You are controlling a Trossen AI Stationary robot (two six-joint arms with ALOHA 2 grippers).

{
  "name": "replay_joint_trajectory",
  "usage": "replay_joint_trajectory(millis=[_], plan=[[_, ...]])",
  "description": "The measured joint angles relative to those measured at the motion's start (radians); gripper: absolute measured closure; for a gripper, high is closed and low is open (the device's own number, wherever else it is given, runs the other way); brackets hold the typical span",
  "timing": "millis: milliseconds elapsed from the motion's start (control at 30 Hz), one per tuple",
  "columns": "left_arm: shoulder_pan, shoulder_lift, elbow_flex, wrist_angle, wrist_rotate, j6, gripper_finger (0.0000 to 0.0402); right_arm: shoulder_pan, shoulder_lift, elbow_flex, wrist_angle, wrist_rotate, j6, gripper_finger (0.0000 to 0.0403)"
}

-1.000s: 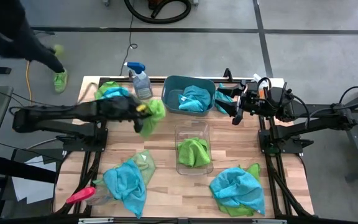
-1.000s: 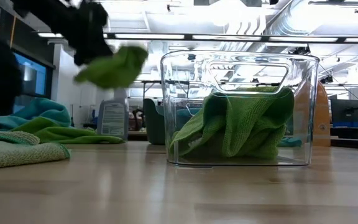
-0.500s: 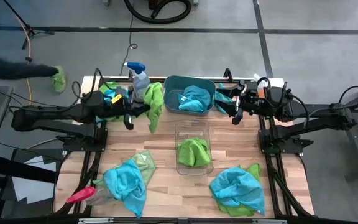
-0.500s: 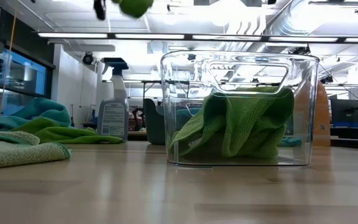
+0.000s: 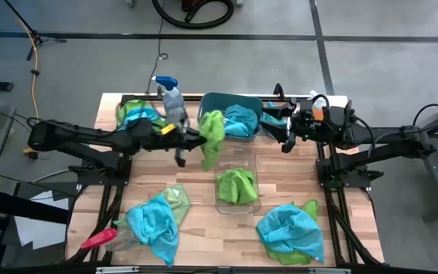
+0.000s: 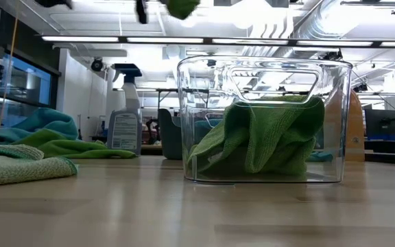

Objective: Sort microfiber towel by color & place in baskets
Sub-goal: Put the green microfiber towel into the transparent bin

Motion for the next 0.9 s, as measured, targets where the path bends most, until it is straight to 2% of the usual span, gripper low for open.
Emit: replay_joint_trajectory(millis=[333,600,767,900], plan=[[0.0,0.349,0.292,-0.112,0.193,0.118,0.0401,0.0,-0.002,0.0,0.028,0.0,-0.056,0.0142],[-0.004,0.519,0.322,-0.117,0.352,0.041,0.0401,0.0,-0.014,0.0,0.01,0.0,-0.06,0.0142],[-0.032,0.626,0.322,-0.117,0.351,-0.029,0.0401,0.0,-0.035,0.0,-0.027,0.0,-0.06,0.0142],[-0.048,0.69,0.322,-0.149,0.304,-0.106,0.0401,0.0,-0.043,0.0,-0.044,0.0,-0.06,0.0142]])
